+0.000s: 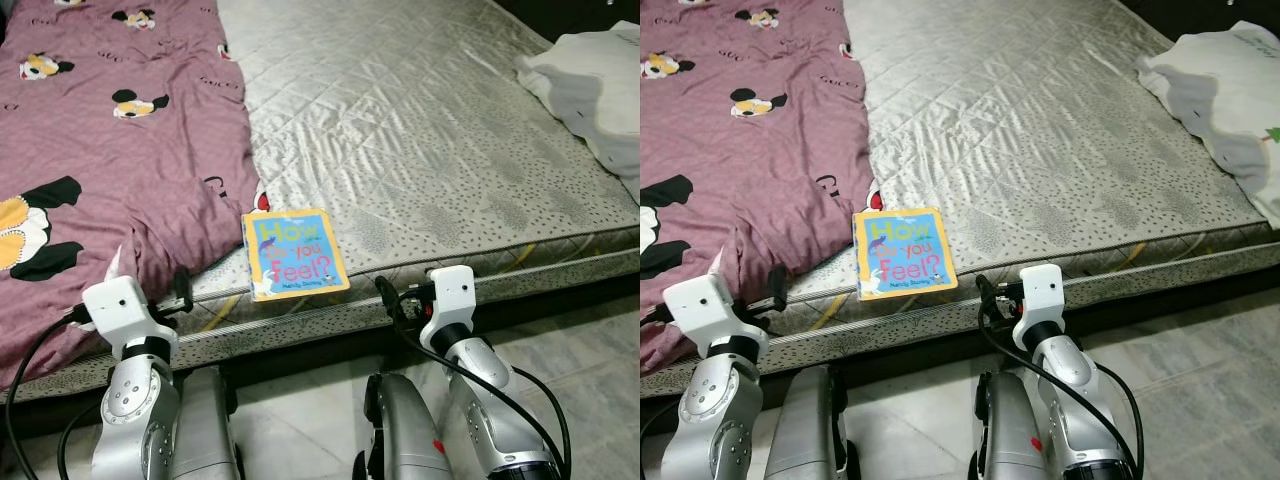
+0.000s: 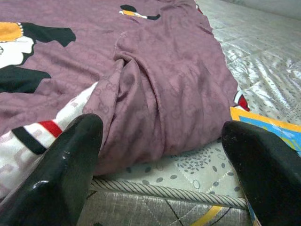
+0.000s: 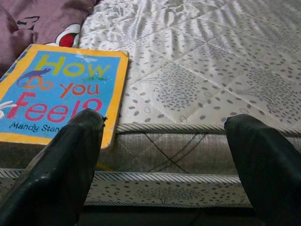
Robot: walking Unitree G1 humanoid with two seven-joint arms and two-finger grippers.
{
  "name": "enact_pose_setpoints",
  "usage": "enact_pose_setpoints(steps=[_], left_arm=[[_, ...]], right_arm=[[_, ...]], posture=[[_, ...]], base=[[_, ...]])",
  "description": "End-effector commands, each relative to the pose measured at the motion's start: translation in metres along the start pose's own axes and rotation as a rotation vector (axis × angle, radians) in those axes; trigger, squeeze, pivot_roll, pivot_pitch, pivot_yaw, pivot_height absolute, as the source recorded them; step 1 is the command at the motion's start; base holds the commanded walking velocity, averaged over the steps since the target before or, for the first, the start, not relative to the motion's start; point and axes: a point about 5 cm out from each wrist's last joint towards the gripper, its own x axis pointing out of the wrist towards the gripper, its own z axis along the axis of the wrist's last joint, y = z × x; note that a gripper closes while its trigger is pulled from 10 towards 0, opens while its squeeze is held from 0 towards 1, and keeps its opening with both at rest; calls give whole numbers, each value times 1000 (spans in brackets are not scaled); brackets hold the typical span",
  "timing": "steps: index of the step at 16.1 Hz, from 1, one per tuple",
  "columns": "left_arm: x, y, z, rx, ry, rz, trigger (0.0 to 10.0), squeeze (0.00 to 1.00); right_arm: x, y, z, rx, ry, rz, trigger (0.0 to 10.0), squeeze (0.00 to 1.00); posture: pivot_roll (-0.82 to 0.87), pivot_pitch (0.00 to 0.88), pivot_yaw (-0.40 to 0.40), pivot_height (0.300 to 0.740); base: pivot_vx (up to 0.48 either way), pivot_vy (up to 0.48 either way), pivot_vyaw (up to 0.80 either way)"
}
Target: Clean up the room
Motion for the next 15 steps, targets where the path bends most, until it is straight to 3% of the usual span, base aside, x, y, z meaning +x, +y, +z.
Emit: enact_pose_setpoints(steps=[1,6,15], left_arm=[[0,-1,3,1,-11,-7,10000,0],[2,-3,2,-10,-4,-10,10000,0],[9,-3,-12,-8,101,30,10000,0]], right_arm=[[0,-3,1,-10,-2,-8,10000,0],[1,-3,2,-11,-2,-10,10000,0],[0,-10,3,-16,-6,-23,10000,0]], posture=[[-79,185,-59,545],[-79,185,-59,545],[-86,184,-60,545]], base=[[469,0,0],[384,0,0],[0,0,0]])
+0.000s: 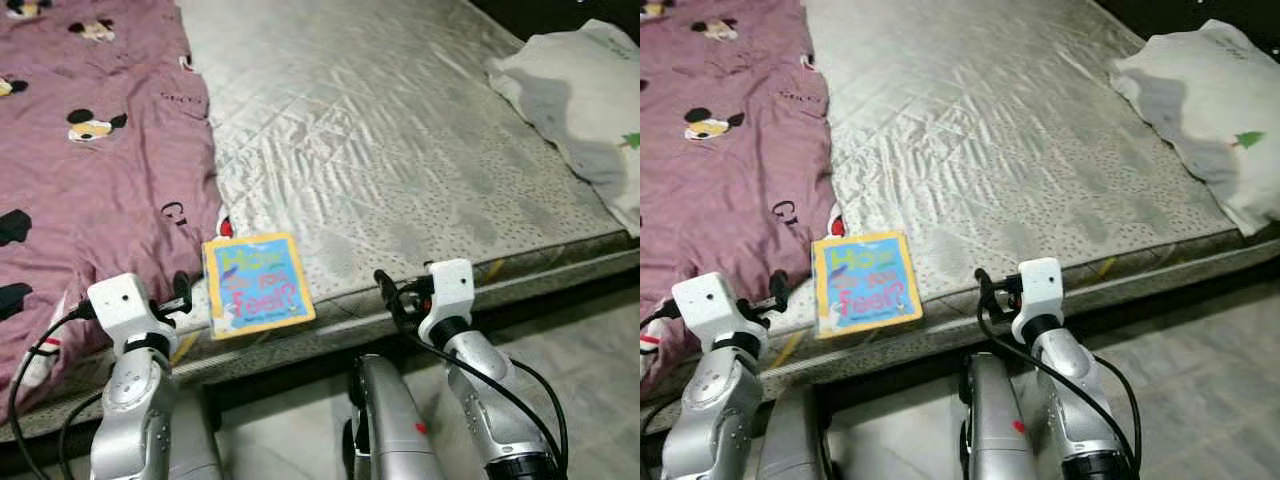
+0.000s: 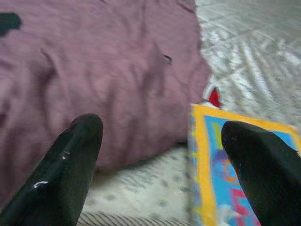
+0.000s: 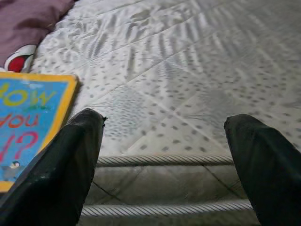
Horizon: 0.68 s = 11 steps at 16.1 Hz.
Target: Clean up the room
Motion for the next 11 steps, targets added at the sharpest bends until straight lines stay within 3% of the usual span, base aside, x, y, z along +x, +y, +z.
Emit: enact_pose_setpoints(steps=[1,3,6,11], left_arm=[[1,-4,0,-8,9,7,10000,0],[3,2,-6,-69,58,63,10000,0],[6,7,-13,-79,112,79,10000,0],[3,17,-20,-79,154,148,10000,0]], right_arm=[[-3,-8,-1,-1,2,-20,10000,0],[-3,-7,-2,-7,9,-14,10000,0],[-5,-10,-2,-29,11,-21,10000,0],[-14,-38,-2,-87,40,-68,10000,0]], posture=[[-86,183,-62,540],[-86,183,-64,510],[-100,180,-65,500],[-114,194,-82,500]], base=[[0,0,0],[0,0,0],[0,0,0],[0,0,0]])
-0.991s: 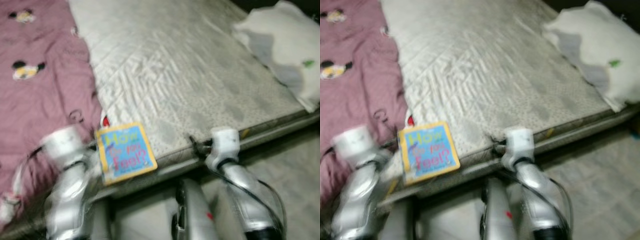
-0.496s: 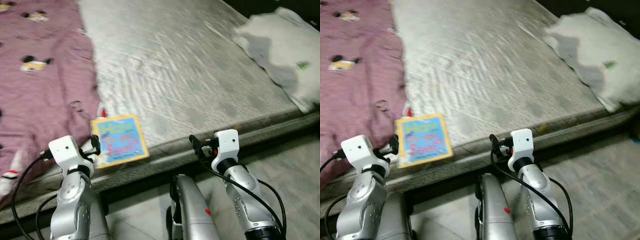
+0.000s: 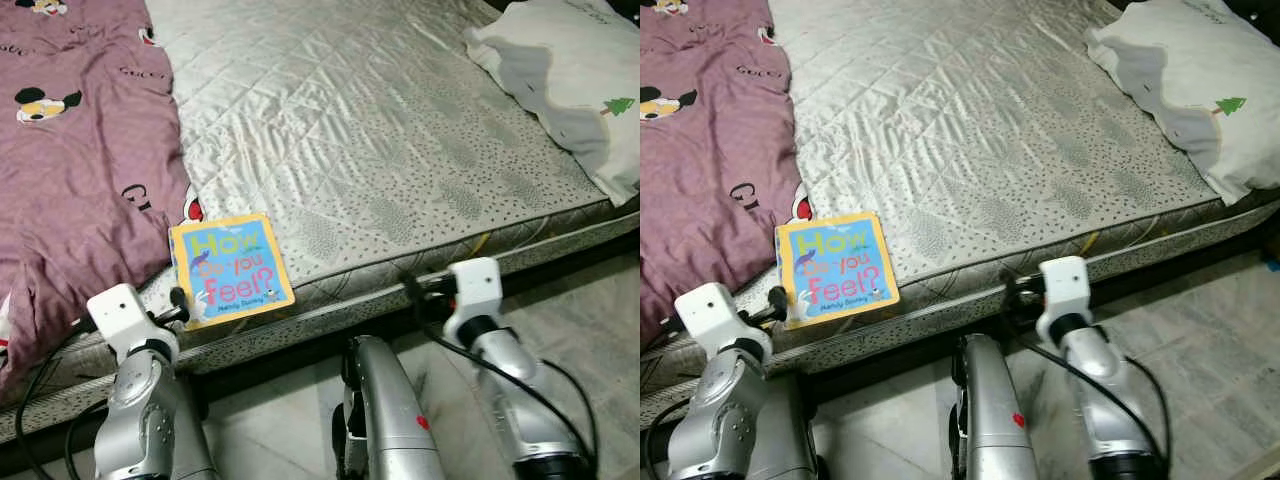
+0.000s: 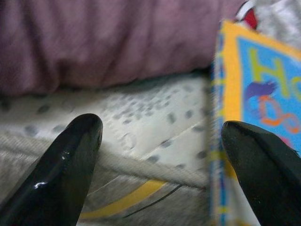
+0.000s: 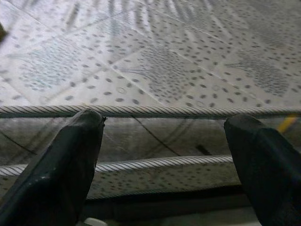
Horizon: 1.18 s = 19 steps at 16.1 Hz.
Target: Clean up the room
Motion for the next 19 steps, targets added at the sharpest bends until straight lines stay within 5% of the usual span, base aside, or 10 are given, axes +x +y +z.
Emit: enact_pose_setpoints(steps=[1,4,10,15,17,18,19], left_arm=[[-1,6,-6,-20,36,13,10000,0],[13,-2,-14,-88,121,-114,10000,0],[25,-18,-16,-64,172,-254,10000,0],[40,-39,-22,-49,283,-446,10000,0],[42,-42,-25,-79,340,-484,8118,0],[41,-44,-27,-94,372,-527,3373,0],[39,-47,-30,-118,413,-559,0,0]], right_arm=[[-5,-8,-5,-9,23,-26,10000,0],[-7,-12,1,-33,8,-49,10000,0],[-30,-17,20,-100,-30,19,10000,0],[-27,-19,32,-115,-48,-4,10000,0],[-26,-19,36,-118,-61,-7,10000,0],[-25,-20,37,-119,-62,-11,10000,0],[-25,-20,37,-123,-63,-12,10000,0]], posture=[[-120,197,-86,500],[-146,201,-90,500],[-186,205,-101,500],[-210,199,-98,500],[-219,196,-93,500],[-221,195,-92,500],[-222,195,-90,500]], base=[[0,0,0],[0,0,0],[0,0,0],[0,0,0],[0,0,0],[0,0,0],[0,0,0]])
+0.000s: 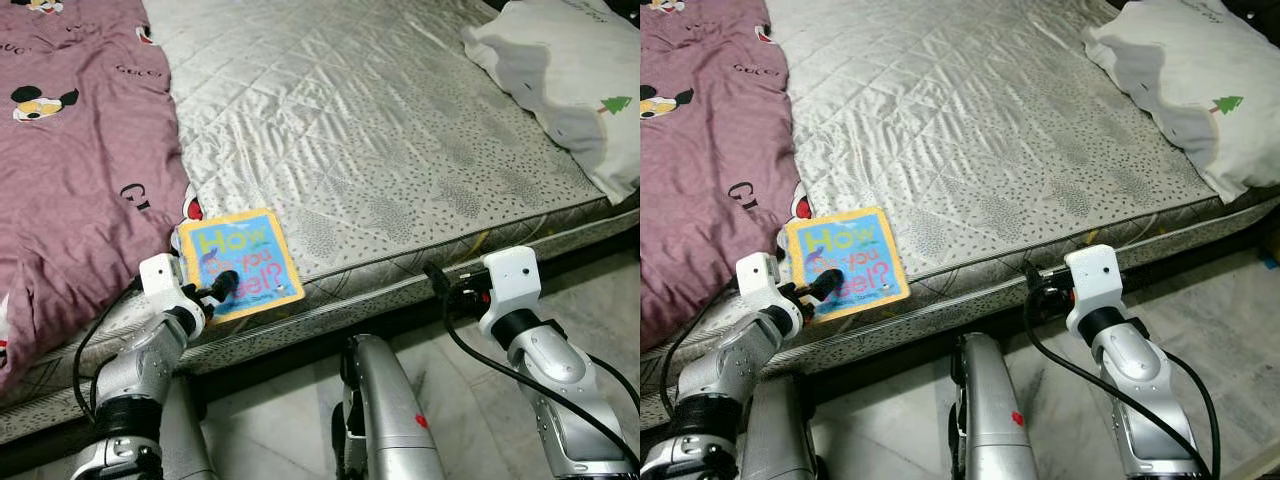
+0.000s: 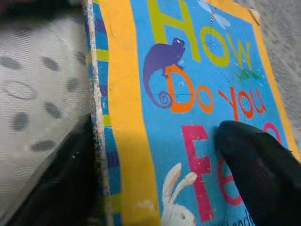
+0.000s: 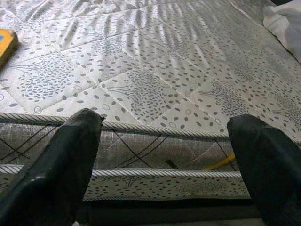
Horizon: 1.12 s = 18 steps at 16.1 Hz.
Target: Clean up the room
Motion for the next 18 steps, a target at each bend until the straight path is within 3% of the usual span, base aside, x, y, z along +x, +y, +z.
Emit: enact_pose_setpoints(steps=[1,2,5,8,11,14,18], left_arm=[[3,-8,-27,-70,128,-57,0,0],[3,-8,-27,-70,128,-57,0,0],[9,-16,-28,-216,146,-138,0,0],[8,-16,-34,-291,187,-172,0,0],[10,-15,-34,-318,190,-174,0,0],[12,-12,-30,-430,146,-175,0,0],[12,-13,-30,-476,126,-224,0,0]], right_arm=[[-1,-4,5,-17,-15,-16,10000,0],[-1,-4,5,-17,-15,-16,10000,0],[4,-4,9,-31,-28,-13,10000,0],[8,-1,11,-39,-37,1,10000,0],[10,1,13,-52,-46,9,10000,0],[10,0,14,-61,-52,8,10000,0],[13,5,15,-45,-67,36,10000,0]], posture=[[-221,191,-92,500],[-221,191,-92,500],[-219,181,-92,500],[-213,173,-96,500],[-214,171,-94,500],[-216,166,-94,500],[-209,157,-98,500]], base=[[0,0,0],[0,0,0],[0,0,0],[0,0,0],[0,0,0],[0,0,0],[0,0,0]])
